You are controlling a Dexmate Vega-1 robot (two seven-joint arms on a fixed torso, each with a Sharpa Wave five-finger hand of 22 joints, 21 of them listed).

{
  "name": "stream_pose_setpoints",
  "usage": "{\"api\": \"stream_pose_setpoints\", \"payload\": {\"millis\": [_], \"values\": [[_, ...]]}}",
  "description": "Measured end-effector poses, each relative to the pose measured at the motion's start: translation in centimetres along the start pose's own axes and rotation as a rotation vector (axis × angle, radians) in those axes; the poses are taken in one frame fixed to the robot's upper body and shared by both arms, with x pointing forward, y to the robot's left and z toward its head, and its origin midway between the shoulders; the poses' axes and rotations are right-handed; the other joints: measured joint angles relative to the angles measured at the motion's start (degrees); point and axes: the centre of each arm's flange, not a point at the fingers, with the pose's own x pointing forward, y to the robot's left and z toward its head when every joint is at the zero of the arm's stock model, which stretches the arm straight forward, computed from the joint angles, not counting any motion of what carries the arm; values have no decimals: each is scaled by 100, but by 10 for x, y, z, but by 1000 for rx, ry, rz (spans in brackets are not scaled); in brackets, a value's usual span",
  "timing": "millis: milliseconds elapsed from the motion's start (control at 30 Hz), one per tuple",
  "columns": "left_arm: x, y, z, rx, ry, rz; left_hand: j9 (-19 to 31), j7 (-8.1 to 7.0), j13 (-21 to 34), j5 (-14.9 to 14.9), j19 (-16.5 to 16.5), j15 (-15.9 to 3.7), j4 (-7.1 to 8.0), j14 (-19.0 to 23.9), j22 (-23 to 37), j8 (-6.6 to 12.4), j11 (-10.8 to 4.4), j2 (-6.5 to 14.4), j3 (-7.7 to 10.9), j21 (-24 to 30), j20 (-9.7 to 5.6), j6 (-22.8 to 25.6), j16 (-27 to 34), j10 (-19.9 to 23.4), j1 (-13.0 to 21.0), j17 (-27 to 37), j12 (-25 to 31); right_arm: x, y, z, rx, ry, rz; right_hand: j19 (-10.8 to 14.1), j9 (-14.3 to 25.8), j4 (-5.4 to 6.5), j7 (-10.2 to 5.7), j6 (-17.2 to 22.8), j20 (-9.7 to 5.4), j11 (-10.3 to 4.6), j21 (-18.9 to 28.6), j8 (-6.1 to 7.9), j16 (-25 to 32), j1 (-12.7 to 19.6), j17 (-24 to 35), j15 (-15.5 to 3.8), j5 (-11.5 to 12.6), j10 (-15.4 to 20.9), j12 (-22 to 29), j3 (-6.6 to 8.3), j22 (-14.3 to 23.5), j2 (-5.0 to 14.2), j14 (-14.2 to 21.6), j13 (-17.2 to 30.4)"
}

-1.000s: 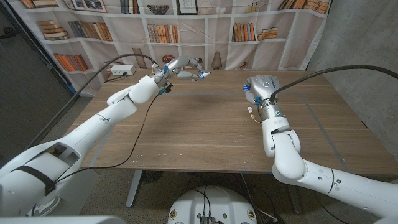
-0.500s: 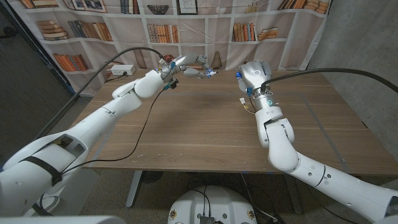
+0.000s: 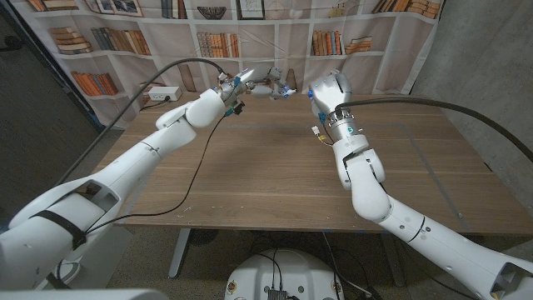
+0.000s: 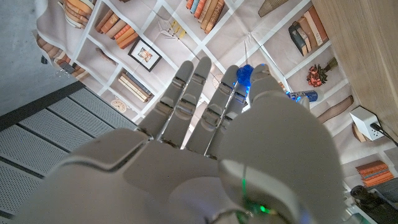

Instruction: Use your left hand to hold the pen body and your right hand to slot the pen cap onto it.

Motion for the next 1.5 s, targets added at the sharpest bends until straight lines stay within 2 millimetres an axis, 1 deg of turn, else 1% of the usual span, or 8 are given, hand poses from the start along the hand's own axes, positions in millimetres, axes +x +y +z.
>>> {"api": "stream_pose_setpoints", "payload": {"millis": [133,300,567,600,767,800,1233,1500], "values": [[2,-1,2,-14,0,6,1,21,0,-1,0,0,-24,0,0,0,9,0,24,0,0,21,0,9,0,0,7,1,-2,2,-26,-9,-7,-119,29,-31,0,0,6,-19,270,12,0,7,0,9,0,21,-2,-32,-27,-7,25,-1],[6,-4,4,-26,0,-3,2,45,0,-12,0,0,-24,0,0,0,9,0,24,0,0,-3,0,9,0,0,7,6,-5,1,-57,-2,-13,-197,30,-31,0,-1,-10,-8,523,12,0,8,0,-8,-1,39,-14,-32,-53,-8,44,-4],[9,-8,4,-36,11,-24,5,51,0,6,0,0,-47,0,0,-2,9,0,47,0,0,-9,0,8,0,0,7,9,-8,1,-96,-6,-22,-328,30,-32,32,31,37,7,849,11,0,8,17,-8,-22,54,23,-32,-79,-8,44,-1],[10,-8,4,-36,14,-27,5,51,0,6,0,0,-48,0,0,-2,8,0,48,0,0,-9,0,9,0,0,7,9,-9,1,-99,-6,-22,-358,30,-32,32,30,8,7,873,11,0,8,26,-8,-22,54,23,-32,-80,-8,44,-1],[12,-8,6,-40,13,-33,18,82,1,6,0,0,-48,0,0,-2,9,-54,48,0,0,-39,0,8,-53,0,59,9,-11,4,-120,-22,-28,-388,30,-47,32,30,40,-1,976,11,0,15,28,-8,-23,63,23,-47,-79,-15,44,0],[12,-9,6,-44,17,-39,24,82,1,6,0,0,-48,0,0,-2,8,-60,48,0,0,-39,1,8,-59,0,62,10,-13,3,-124,-24,-30,-410,42,-47,32,30,19,-9,984,11,0,15,28,-8,-23,71,23,-48,-80,-15,44,1],[14,-10,10,-75,17,-42,34,101,3,4,0,0,-71,0,0,-21,8,-60,71,0,0,-19,1,8,-59,0,65,12,-13,7,-182,-61,-33,-492,60,-47,9,52,18,-9,1168,6,0,46,27,-8,-21,71,22,-48,-106,-45,44,0],[12,-12,11,-90,24,-52,34,102,4,0,21,-11,-89,52,0,-8,8,-60,89,0,21,-19,-21,8,-59,0,64,13,-15,4,-206,-65,-40,-542,58,-30,8,53,29,-7,1254,5,0,68,27,-8,-22,69,22,-65,-105,-67,44,-1]]}}
